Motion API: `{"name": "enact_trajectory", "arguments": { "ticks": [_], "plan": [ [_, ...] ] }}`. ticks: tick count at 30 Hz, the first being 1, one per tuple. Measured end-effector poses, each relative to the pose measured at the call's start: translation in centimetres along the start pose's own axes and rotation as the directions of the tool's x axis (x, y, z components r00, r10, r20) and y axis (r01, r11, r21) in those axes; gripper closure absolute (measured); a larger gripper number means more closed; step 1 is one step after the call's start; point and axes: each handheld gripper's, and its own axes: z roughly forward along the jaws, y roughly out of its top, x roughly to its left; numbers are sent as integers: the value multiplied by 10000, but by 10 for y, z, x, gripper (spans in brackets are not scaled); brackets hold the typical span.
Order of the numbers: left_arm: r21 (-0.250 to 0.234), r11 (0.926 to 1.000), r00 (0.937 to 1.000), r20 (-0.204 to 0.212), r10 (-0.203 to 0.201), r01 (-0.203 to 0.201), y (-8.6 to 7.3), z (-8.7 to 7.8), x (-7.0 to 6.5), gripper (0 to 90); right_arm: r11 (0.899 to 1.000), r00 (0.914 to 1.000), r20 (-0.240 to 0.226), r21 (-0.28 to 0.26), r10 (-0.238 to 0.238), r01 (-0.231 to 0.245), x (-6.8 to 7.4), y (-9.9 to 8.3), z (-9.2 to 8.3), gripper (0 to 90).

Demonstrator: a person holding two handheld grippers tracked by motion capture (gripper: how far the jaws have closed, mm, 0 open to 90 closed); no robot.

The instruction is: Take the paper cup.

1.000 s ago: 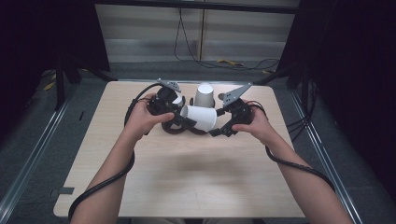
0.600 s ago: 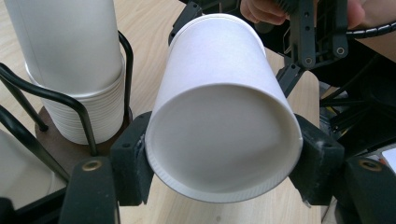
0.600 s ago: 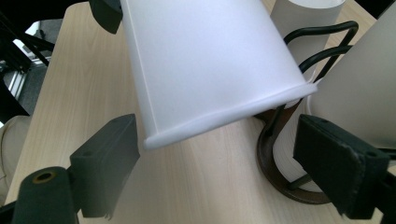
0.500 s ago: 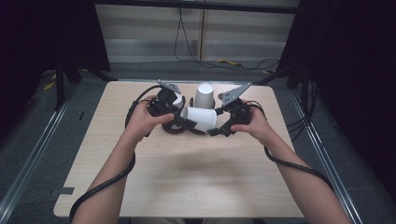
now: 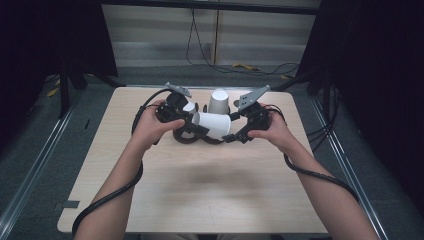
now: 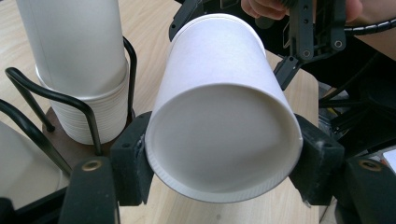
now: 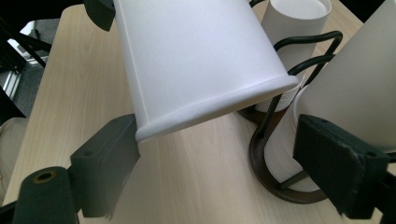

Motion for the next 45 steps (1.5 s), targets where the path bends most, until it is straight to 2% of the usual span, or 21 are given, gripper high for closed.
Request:
{"name": "enact_trajectory", "arguments": {
  "ticks": [12, 15, 20, 26, 31, 45],
  "plan": [
    [-168, 9997, 9998, 53, -190, 191, 5, -7, 4, 333, 9998, 9997, 184, -128, -133, 136, -3, 13, -3, 137],
    [-224, 9995, 9997, 25, -223, 224, 7, -8, 5, 333, 9988, 9995, 227, -449, -208, 218, -3, 15, -3, 138],
    [-236, 9993, 9995, -79, -300, 298, 8, -11, 6, 332, 9983, 9996, 203, -547, -177, 188, -3, 15, -2, 138],
    [-233, 9989, 9991, -93, -415, 413, 4, -12, 8, 333, 9988, 9991, 420, -468, -98, 118, -5, 11, -6, 138],
    [-299, 9982, 9986, 41, -527, 528, 0, -9, 9, 333, 9983, 9987, 499, -579, -32, 61, -6, 10, -8, 136],
    [-372, 9968, 9966, 449, -691, 708, 1, 0, 9, 333, 9970, 9995, 277, -760, -154, 175, -2, 12, -2, 133]
  ]
}}
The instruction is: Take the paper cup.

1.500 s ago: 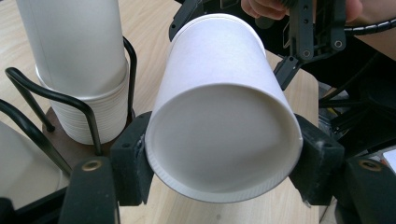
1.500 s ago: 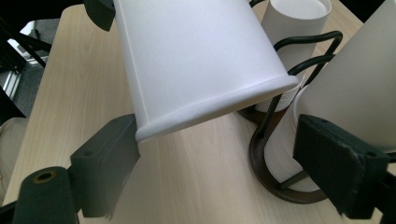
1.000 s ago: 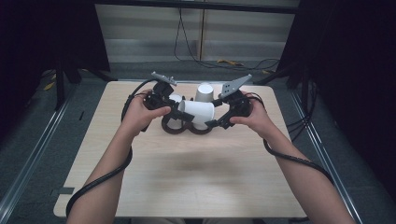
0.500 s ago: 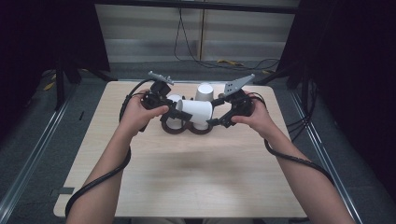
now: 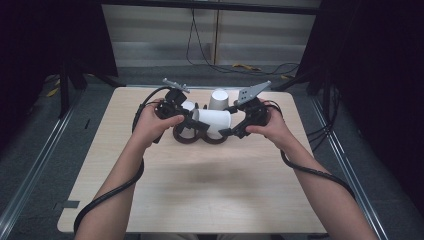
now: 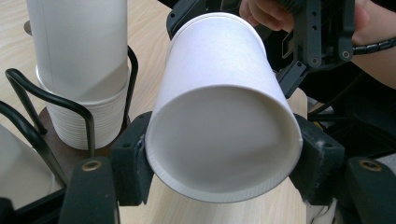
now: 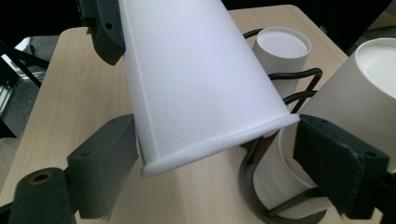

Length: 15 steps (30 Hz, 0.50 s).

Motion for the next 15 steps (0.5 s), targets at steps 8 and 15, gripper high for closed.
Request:
{"name": "enact_trajectory", "arguments": {
  "ticks": [8, 15],
  "plan": [
    [-303, 9993, 9992, 330, -222, 232, -2, 2, 2, 333, 9998, 9999, -155, -222, 23, -27, 1, -3, 4, 134],
    [-200, 9997, 9993, 345, -125, 132, -2, 5, 2, 333, 9997, 9998, -222, -242, -29, 23, 2, -2, 5, 136]
  ]
}}
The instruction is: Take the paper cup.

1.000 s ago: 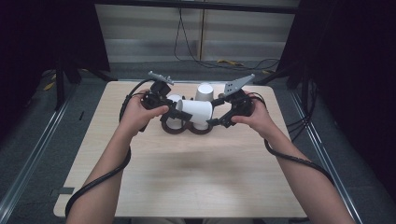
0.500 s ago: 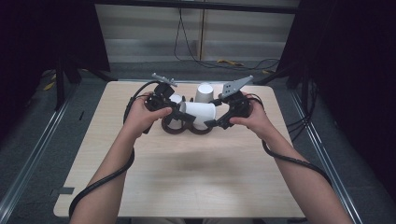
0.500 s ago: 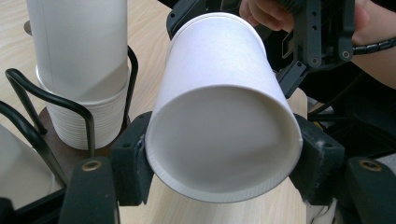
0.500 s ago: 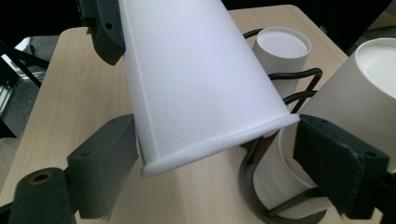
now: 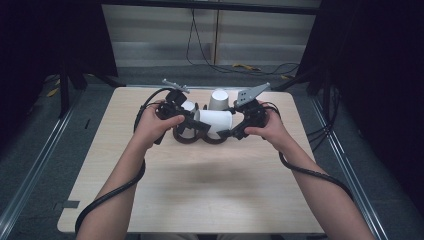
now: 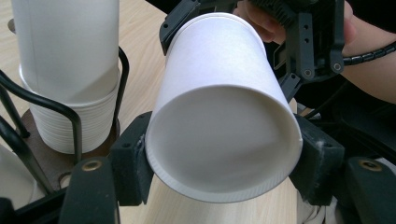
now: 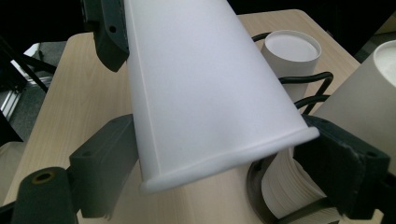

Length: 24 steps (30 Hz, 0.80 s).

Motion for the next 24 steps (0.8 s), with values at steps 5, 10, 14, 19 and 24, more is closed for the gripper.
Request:
{"name": "enact_trajectory", "arguments": {
  "ticks": [5, 10, 14, 19, 24],
  "plan": [
    [92, 9999, 10000, -6, 44, -44, 0, 2, 0, 333, 9998, 9999, 34, 144, -120, 119, 1, 0, 2, 146],
    [270, 9995, 9998, -91, 178, -175, 0, 3, -1, 326, 9985, 9992, 98, 406, -383, 379, 3, -1, 2, 168],
    [162, 9998, 9999, -48, 134, -133, 0, 3, -1, 323, 9986, 9991, 90, 342, -417, 413, 3, -2, 1, 179],
    [81, 10000, 10000, -38, -49, 50, -1, 4, 0, 314, 9979, 9989, 99, 475, -453, 448, 4, -3, 0, 199],
    [266, 9995, 9996, -186, 202, -197, 0, 6, -2, 310, 9971, 9987, 112, 583, -500, 493, 4, -4, -1, 203]
  ]
}}
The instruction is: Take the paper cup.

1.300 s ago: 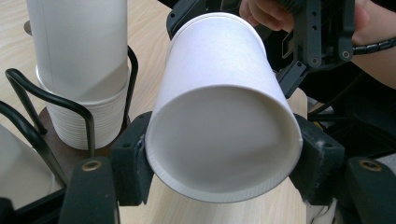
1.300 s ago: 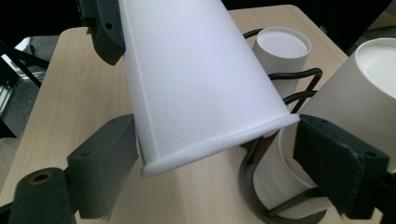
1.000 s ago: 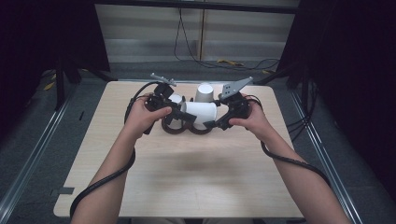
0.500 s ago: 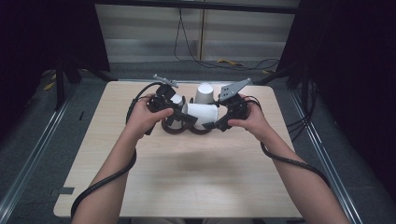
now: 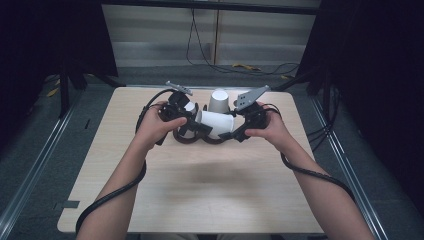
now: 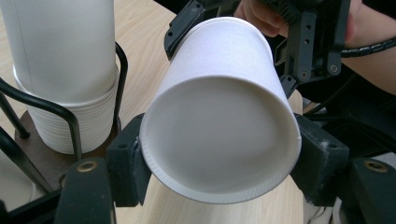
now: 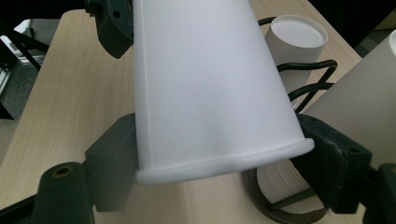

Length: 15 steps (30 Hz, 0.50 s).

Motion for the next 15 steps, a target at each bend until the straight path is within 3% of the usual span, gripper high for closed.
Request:
{"name": "enact_trajectory", "arguments": {
  "ticks": [2, 3, 8, 15],
  "plan": [
    [-41, 10000, 10000, -58, 5, -5, 0, 0, 0, 298, 10000, 10000, 36, -45, 6, -6, 0, 0, -1, 207],
    [36, 9998, 9992, -348, 204, -203, 0, 0, -1, 288, 10000, 10000, 69, -23, 10, -10, 0, 0, -2, 208],
    [165, 9992, 9979, -538, 361, -352, -1, -1, -2, 261, 10000, 9999, 100, 29, -22, 21, 0, -1, -3, 210],
    [192, 9992, 9978, -555, 370, -360, -1, -1, -2, 258, 9999, 9999, 154, 109, -26, 24, 0, -3, -4, 211]
  ]
}}
